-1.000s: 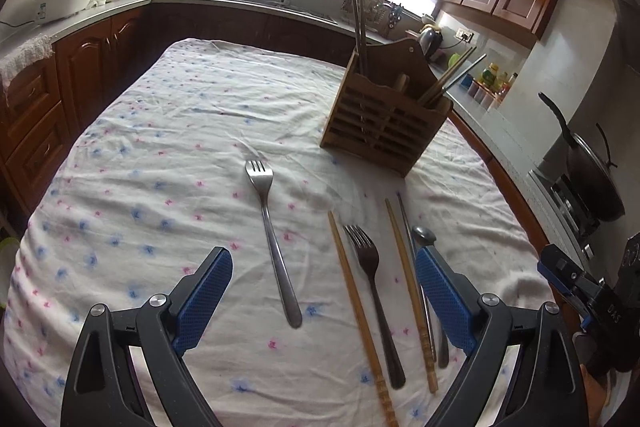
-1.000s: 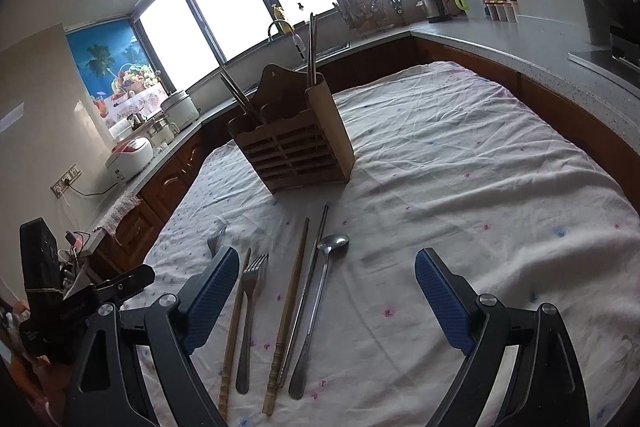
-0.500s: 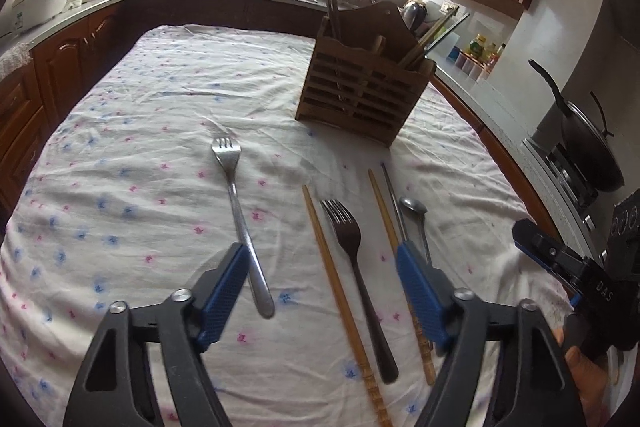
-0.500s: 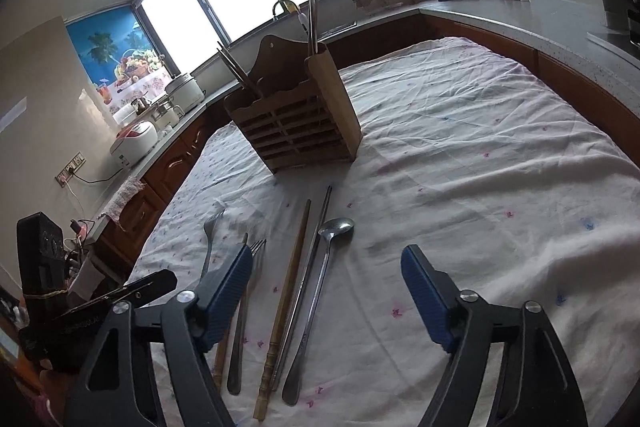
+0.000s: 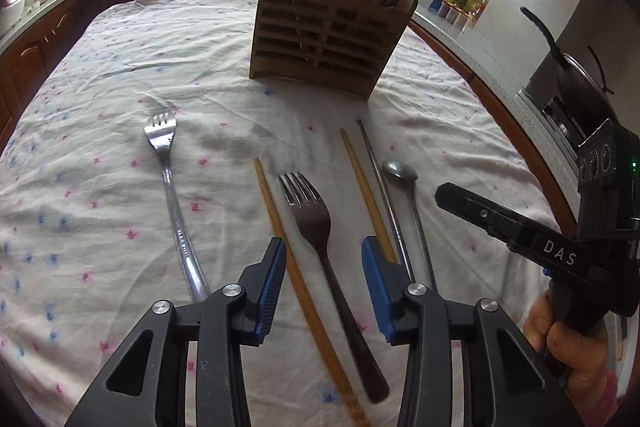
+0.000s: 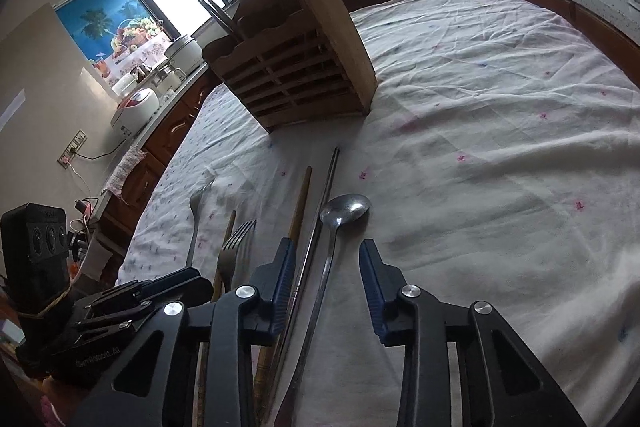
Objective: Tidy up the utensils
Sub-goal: 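Close the right gripper on the steel spoon while the left gripper grasps a steel fork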
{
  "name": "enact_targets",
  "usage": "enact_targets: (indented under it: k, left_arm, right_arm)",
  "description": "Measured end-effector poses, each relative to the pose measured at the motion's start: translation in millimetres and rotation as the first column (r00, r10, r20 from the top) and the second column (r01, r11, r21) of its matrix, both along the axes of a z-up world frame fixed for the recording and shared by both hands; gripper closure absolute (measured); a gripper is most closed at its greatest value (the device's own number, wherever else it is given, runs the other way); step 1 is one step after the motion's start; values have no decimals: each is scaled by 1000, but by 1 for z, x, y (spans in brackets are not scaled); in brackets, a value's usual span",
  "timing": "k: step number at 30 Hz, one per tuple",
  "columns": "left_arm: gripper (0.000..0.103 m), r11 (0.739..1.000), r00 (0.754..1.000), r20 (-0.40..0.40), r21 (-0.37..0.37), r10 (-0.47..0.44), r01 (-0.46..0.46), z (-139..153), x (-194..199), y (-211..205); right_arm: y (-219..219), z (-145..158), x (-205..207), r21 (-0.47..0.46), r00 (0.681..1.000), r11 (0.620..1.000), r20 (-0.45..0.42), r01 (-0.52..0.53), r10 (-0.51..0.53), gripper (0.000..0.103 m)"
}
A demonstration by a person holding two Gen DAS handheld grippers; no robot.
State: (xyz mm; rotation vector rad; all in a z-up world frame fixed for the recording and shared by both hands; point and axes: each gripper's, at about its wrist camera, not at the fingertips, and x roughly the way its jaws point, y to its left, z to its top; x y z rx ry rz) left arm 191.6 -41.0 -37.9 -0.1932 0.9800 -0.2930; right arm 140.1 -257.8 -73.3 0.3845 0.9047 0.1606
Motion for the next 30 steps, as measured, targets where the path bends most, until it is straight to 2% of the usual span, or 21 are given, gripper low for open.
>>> enact_targets:
  k: [3,9,15,17,19,22,27,30]
  left_arm:
    - [73,1000,1000,-24,6,-3,3,-7,11,-5]
    - [74,1000,999,-34,21,-8,9,-15,26,-13]
    - [75,999,998,-63,35,-32,35,-25,38,-22]
    - [75,998,998,-42,55,-41,43,-26,39,-25]
    - [81,997,998,-38,63,-42,44,-26,40,-26]
    - [81,997,998,-33,54,-47,48,-28,42,-25]
    - [82,997,998,-27,57,-51,52,-27,41,-24]
    - [83,998,998,-31,30,-49,50,-26,38,-20]
  right_arm:
    - [-2,-3,5,4,1000,1000,-12,0,0,73]
    - [-4,-11,15,14,999,1000,-40,-15,15,75]
    - [-2,-15,23,5,998,1000,-56,-30,30,91]
    - [-2,-16,24,14,997,999,-57,-43,44,95]
    - [0,-15,24,4,997,999,-59,-54,54,97]
    - [3,-17,25,-2,995,998,-71,-64,64,95]
    - [2,-16,24,-9,996,998,-66,-57,56,98]
    - [1,-11,20,-9,998,999,-47,-53,53,100]
